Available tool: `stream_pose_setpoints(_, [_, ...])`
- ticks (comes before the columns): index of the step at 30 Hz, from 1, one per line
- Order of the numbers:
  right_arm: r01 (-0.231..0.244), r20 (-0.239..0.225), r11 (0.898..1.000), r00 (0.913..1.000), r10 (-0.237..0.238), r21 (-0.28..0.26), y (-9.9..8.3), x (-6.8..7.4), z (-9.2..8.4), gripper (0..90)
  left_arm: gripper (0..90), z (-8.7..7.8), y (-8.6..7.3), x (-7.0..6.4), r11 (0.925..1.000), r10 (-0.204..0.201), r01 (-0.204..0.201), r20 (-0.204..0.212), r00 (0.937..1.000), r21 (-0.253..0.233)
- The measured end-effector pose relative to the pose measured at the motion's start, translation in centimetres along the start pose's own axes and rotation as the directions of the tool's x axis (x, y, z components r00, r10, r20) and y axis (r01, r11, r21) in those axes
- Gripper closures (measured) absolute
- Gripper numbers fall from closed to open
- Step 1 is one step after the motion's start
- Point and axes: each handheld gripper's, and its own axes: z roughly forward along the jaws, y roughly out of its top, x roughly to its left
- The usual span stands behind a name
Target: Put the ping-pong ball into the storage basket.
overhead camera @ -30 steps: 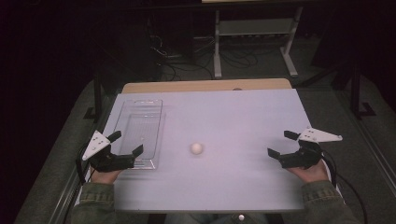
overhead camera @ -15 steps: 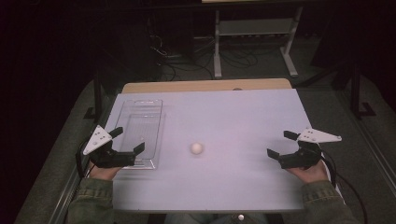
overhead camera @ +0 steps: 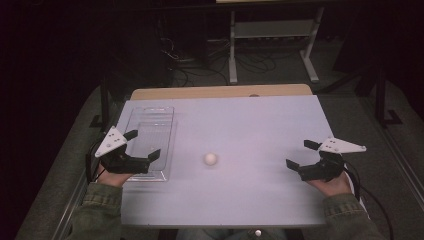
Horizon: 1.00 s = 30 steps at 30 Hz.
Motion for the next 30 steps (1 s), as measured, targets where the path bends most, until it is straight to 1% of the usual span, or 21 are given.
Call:
stream_pose_setpoints(6, [0.001,0.001,1.000,1.0000,-0.001,-0.005,0.0,0.0,-0.1,0.0,0.0,0.3,0.8,0.0,0.9998,0.011,-0.011,0.019,0.9998,0.014])
stream_pose_setpoints(8, [0.000,0.000,1.000,1.0000,0.000,-0.006,0.0,0.0,-0.1,0.0,0.0,0.4,1.0,0.0,0.9997,0.012,-0.012,0.028,0.9996,0.022])
stream_pose_setpoints(11, [0.000,0.001,1.000,1.0000,0.000,-0.006,0.0,0.0,-0.1,0.0,0.0,0.7,1.3,0.0,0.9989,0.024,-0.025,0.037,0.9990,0.040])
stream_pose_setpoints(15, [0.001,0.009,1.000,1.0000,-0.001,-0.010,0.0,0.0,-0.2,0.0,0.0,1.0,1.9,0.1,0.9982,0.030,-0.032,0.048,0.9984,0.050])
stream_pose_setpoints(19, [0.002,0.018,1.000,0.9998,-0.002,-0.014,0.0,-0.1,-0.3,0.0,0.0,1.2,2.5,0.1,0.9969,0.046,-0.050,0.062,0.9970,0.061])
stream_pose_setpoints(24, [0.001,0.016,1.000,0.9999,-0.001,-0.016,0.0,-0.1,-0.3,0.0,0.0,1.6,3.0,-0.1,0.9943,0.065,-0.071,0.075,0.9950,0.079])
stream_pose_setpoints(30, [-0.002,0.013,1.000,0.9999,0.002,-0.020,0.0,-0.1,-0.3,0.0,0.0,2.2,3.6,-0.3,0.9903,0.084,-0.094,0.103,0.9912,0.102])
